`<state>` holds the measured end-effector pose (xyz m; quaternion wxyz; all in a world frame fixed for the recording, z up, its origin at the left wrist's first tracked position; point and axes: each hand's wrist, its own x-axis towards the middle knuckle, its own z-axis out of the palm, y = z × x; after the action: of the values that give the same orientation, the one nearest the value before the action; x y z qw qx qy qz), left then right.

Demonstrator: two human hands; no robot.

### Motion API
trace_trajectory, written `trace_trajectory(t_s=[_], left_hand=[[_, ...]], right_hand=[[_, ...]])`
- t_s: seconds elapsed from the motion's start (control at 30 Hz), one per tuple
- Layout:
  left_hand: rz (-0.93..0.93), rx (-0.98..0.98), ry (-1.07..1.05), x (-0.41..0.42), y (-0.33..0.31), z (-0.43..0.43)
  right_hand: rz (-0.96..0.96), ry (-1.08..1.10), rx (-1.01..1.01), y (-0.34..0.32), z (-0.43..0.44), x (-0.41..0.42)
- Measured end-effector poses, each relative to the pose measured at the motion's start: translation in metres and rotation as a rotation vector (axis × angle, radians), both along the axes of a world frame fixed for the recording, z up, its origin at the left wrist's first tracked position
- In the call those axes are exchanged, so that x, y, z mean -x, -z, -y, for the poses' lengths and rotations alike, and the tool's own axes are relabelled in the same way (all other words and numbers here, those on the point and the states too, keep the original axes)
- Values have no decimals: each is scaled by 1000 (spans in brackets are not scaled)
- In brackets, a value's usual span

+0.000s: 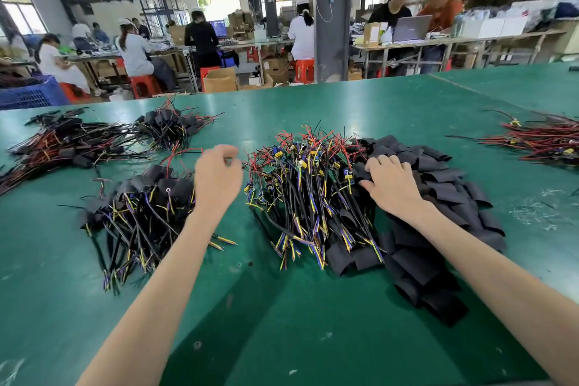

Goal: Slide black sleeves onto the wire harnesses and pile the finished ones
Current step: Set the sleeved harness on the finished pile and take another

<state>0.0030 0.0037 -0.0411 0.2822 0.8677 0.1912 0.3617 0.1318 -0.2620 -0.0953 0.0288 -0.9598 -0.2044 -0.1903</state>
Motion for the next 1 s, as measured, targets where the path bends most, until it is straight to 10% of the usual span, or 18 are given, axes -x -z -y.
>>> trace_trajectory(t_s=[0.33,0.63,0.8,1.0], left_hand=[[-309,204,2,-67,-13,36],[-185,100,-41,-66,-24,44],[-3,586,235,-65,-32,47],[16,718,305,-61,-35,43]], right_hand=[[-48,39,-115,10,-4,5],[-2,28,-109,14,-4,4],[20,10,-199,9,-6,8],[79,-100,-294,2,-6,12]])
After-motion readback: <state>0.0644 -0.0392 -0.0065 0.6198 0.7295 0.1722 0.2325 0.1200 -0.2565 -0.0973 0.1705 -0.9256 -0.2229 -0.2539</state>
